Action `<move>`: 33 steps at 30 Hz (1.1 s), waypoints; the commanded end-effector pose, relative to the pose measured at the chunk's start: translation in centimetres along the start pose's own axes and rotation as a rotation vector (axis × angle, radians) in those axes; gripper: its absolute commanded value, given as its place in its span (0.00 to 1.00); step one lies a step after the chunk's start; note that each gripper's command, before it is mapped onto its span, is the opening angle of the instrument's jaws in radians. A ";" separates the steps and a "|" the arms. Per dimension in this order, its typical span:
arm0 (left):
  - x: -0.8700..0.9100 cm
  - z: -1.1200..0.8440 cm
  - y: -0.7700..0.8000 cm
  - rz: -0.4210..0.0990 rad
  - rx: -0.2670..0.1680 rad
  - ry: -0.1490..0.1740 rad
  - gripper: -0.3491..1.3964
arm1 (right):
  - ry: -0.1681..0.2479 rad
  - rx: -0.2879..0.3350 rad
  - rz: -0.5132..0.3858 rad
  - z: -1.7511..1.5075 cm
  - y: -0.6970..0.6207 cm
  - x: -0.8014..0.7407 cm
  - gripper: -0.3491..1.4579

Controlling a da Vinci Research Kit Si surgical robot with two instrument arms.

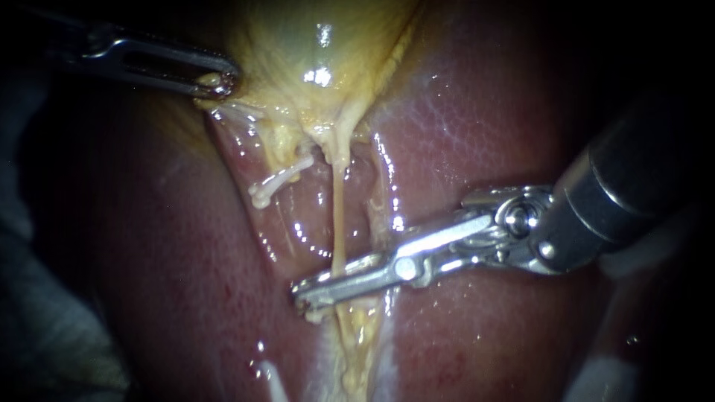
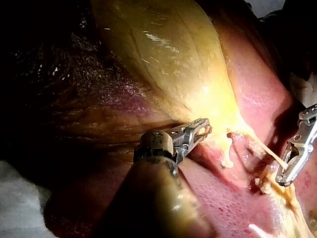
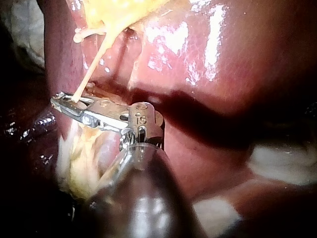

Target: Going back first clip right tube

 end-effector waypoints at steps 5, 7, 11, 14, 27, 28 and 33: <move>-0.01 0.00 0.00 0.001 0.000 -0.001 0.00 | 0.047 -0.050 -0.156 0.01 0.02 -0.02 0.24; -0.01 0.01 0.00 0.001 0.000 -0.001 0.00 | 0.069 -0.070 -0.172 0.01 0.03 -0.03 0.34; -0.02 0.01 0.00 0.002 0.000 -0.001 0.00 | 0.085 -0.091 -0.204 0.02 0.05 -0.02 0.42; -0.03 0.02 -0.01 -0.003 0.001 0.000 0.00 | 0.078 -0.106 -0.245 0.02 0.08 -0.01 0.43; -0.08 0.04 -0.02 0.001 -0.002 -0.002 0.00 | -0.039 -0.292 -0.454 -0.06 0.12 -0.05 0.47; -0.08 0.04 -0.02 0.001 -0.002 -0.002 0.00 | -0.042 -0.291 -0.470 -0.08 0.11 -0.06 0.47; -0.10 0.04 -0.03 0.002 -0.002 -0.002 0.00 | -0.058 -0.277 -0.524 -0.15 0.07 -0.13 0.47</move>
